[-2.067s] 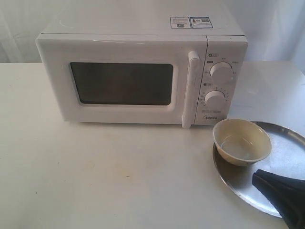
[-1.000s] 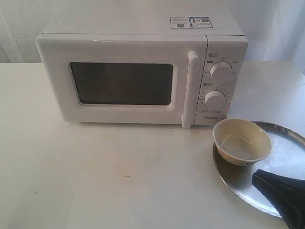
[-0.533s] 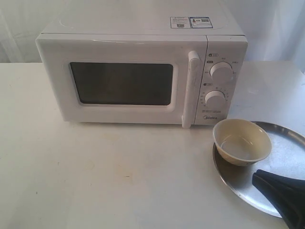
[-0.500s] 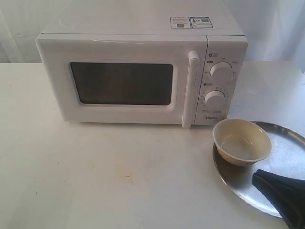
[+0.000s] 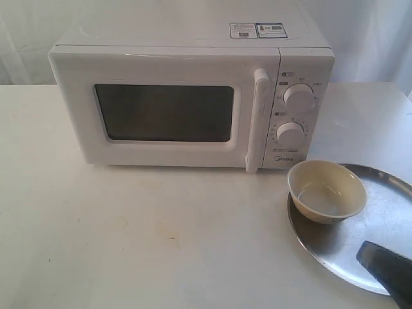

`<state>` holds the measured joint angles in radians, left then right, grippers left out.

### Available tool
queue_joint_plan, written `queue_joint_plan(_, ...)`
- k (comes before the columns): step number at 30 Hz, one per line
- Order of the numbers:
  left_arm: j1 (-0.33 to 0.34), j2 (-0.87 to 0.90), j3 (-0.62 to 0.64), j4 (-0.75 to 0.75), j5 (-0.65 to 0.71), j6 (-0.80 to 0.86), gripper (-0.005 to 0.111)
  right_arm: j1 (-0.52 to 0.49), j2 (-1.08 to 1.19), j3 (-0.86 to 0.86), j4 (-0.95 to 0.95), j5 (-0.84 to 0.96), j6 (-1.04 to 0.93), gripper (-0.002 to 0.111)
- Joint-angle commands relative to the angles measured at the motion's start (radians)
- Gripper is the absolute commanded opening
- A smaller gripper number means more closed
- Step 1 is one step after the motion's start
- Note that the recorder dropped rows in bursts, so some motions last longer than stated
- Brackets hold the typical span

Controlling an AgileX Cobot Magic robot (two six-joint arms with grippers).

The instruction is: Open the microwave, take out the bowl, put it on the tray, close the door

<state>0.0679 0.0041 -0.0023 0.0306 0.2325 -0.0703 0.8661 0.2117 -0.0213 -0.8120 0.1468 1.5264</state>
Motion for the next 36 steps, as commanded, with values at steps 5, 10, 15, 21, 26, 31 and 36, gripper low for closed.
queue_joint_plan(5,0.001,-0.004,0.002,0.002,-0.002,0.000,0.000,-0.321,-0.212,0.021,0.824,0.086,-0.005,0.000)
queue_joint_plan(10,0.001,-0.004,0.002,0.004,-0.002,0.000,0.000,-0.552,-0.212,0.021,0.812,0.213,-0.005,0.000)
queue_joint_plan(15,0.001,-0.004,0.002,0.004,-0.002,0.000,0.000,-0.599,-0.212,0.021,0.812,0.213,-0.005,0.000)
queue_joint_plan(21,0.001,-0.004,0.002,0.004,-0.002,0.000,0.000,-0.599,-0.212,0.021,0.797,0.209,-0.092,0.000)
queue_joint_plan(26,0.001,-0.004,0.002,0.004,-0.002,0.000,0.000,-0.599,-0.212,0.021,0.783,0.207,-0.425,0.000)
queue_joint_plan(31,0.001,-0.004,0.002,0.004,-0.002,0.000,0.000,-0.604,-0.212,0.021,0.764,0.203,-0.874,0.000)
queue_joint_plan(36,0.001,-0.004,0.002,0.004,-0.002,0.000,0.000,-0.610,-0.212,0.021,0.764,0.203,-1.270,0.000)
